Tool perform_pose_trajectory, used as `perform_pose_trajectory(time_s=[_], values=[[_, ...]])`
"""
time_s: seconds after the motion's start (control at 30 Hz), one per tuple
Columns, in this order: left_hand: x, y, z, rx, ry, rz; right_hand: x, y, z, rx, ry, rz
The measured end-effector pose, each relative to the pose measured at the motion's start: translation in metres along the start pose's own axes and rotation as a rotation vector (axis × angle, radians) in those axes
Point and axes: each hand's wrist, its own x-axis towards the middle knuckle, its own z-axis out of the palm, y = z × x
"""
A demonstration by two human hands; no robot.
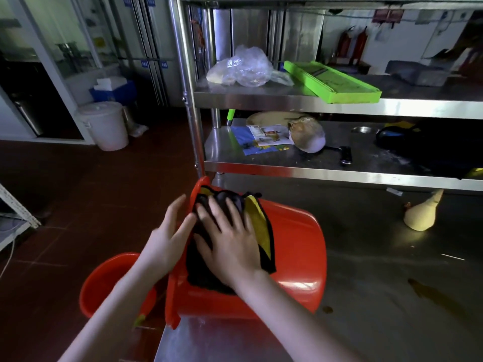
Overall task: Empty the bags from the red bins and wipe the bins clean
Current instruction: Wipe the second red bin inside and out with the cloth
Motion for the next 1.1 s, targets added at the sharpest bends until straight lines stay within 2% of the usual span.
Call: perform_pose_trajectory(time_s=[0.1,0.17,0.3,0.37,0.43,0.47,0.53,0.67,0.77,0.83,0.9,1.0,1.1], values=[[0.038,0.014,0.019,0.095,0.03,-0.078,-0.018,0.003,0.006,0.051,0.009,-0.089],[0.04,0.021,0.033,0.128,0.111,-0.044,-0.021,0.029,0.002,0.068,0.022,-0.04],[0.009,0.025,0.04,0.012,0.123,0.013,-0.022,0.109,-0.017,-0.066,0.022,0.338],[-0.006,0.023,0.04,-0.016,0.12,0.036,-0.017,0.147,-0.028,-0.066,-0.142,0.526],[-0.017,0.02,0.042,-0.01,0.128,0.051,-0.005,0.161,-0.033,0.0,-0.274,0.617],[-0.02,0.018,0.042,-0.013,0.136,0.057,0.002,0.155,-0.032,-0.013,-0.285,0.608],[-0.022,0.014,0.04,-0.005,0.146,0.078,0.017,0.119,-0.025,-0.061,-0.25,0.478],[-0.017,-0.001,0.035,0.03,0.193,0.157,0.025,0.016,-0.01,0.029,-0.172,0.047],[-0.023,-0.007,0.037,0.011,0.176,0.183,0.017,0.009,-0.012,0.035,-0.133,-0.05],[-0.029,-0.007,0.04,0.009,0.174,0.215,0.007,0.036,-0.016,0.015,-0.095,0.023],[-0.035,-0.007,0.043,-0.023,0.157,0.199,-0.002,0.073,-0.024,-0.029,-0.09,0.195],[-0.047,-0.013,0.044,-0.031,0.144,0.23,-0.004,0.131,-0.039,-0.053,-0.268,0.494],[-0.057,-0.018,0.045,-0.006,0.162,0.248,0.01,0.159,-0.044,0.082,-0.405,0.717]])
